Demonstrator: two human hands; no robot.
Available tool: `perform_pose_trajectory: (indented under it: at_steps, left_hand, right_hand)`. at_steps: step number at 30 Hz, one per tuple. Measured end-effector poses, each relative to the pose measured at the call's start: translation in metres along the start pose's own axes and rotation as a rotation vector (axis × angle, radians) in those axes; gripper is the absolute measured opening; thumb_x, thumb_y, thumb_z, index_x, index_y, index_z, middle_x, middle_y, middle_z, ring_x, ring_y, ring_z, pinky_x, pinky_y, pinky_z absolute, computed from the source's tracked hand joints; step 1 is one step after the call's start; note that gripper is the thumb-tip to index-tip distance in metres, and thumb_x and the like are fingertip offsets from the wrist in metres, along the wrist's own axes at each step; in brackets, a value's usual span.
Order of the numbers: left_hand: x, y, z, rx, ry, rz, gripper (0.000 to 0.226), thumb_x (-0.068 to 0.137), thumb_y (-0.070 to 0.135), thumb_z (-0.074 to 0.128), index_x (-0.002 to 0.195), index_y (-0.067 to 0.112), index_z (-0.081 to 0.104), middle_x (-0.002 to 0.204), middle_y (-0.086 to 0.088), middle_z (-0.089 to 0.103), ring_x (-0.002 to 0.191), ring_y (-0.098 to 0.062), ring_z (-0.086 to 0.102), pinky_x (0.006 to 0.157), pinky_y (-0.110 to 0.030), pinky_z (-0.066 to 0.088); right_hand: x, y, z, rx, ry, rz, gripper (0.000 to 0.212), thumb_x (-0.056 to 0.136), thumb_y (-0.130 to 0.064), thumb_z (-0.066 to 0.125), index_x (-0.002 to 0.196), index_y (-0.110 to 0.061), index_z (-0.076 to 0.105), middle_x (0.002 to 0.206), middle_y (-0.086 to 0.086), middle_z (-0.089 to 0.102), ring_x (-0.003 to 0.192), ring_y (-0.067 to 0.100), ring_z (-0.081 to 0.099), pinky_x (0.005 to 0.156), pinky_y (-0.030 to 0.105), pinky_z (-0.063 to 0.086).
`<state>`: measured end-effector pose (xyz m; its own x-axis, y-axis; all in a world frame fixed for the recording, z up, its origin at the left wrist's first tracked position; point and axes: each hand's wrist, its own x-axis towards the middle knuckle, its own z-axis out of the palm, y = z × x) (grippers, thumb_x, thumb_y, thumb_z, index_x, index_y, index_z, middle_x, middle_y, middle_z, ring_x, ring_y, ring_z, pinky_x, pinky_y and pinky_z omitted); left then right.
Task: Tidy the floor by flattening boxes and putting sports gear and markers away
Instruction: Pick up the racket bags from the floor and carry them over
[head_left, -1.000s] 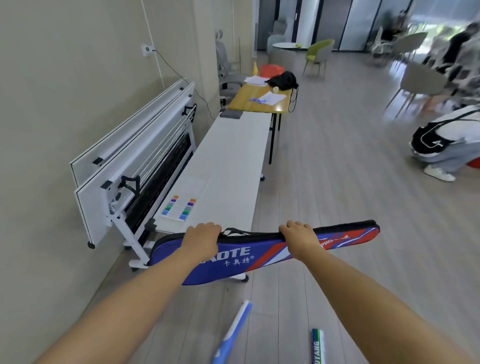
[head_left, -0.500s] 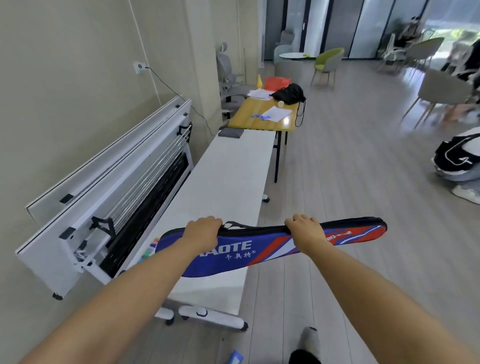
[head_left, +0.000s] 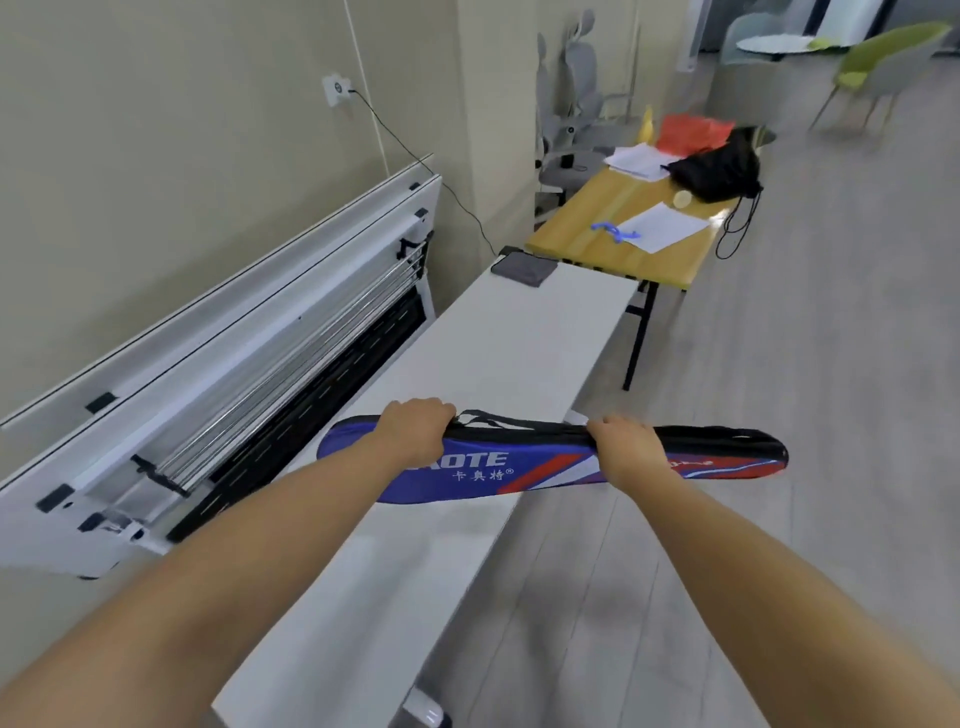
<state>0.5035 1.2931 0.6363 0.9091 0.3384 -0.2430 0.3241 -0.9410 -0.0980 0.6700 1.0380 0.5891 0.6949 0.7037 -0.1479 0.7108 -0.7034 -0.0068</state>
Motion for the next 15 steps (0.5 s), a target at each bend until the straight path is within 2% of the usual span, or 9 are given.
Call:
perform_pose_trajectory:
  at_steps: [7, 15]
  left_hand:
    - [0.128, -0.028, -0.002, -0.069, -0.105, -0.138, 0.042, 0.082, 0.01, 0.053, 0.122, 0.021, 0.054, 0.113, -0.003, 0.059, 0.101, -0.026, 0.059, 0.069, -0.035, 0.04]
    - [0.265, -0.058, 0.006, -0.286, -0.242, -0.293, 0.042, 0.084, 0.014, 0.051, 0.125, 0.023, 0.053, 0.12, -0.002, 0.059, 0.105, -0.024, 0.058, 0.078, -0.036, 0.048]
  right_hand:
    - [0.151, 0.053, -0.004, -0.02, -0.07, -0.123, 0.035, 0.081, -0.003, 0.051, 0.114, -0.017, 0.052, 0.11, 0.005, 0.055, 0.104, 0.027, 0.053, 0.077, 0.032, 0.035]
    - [0.327, 0.092, -0.019, -0.117, -0.145, -0.251, 0.043, 0.082, -0.009, 0.054, 0.124, -0.019, 0.048, 0.115, 0.006, 0.051, 0.107, 0.028, 0.049, 0.091, 0.04, 0.04]
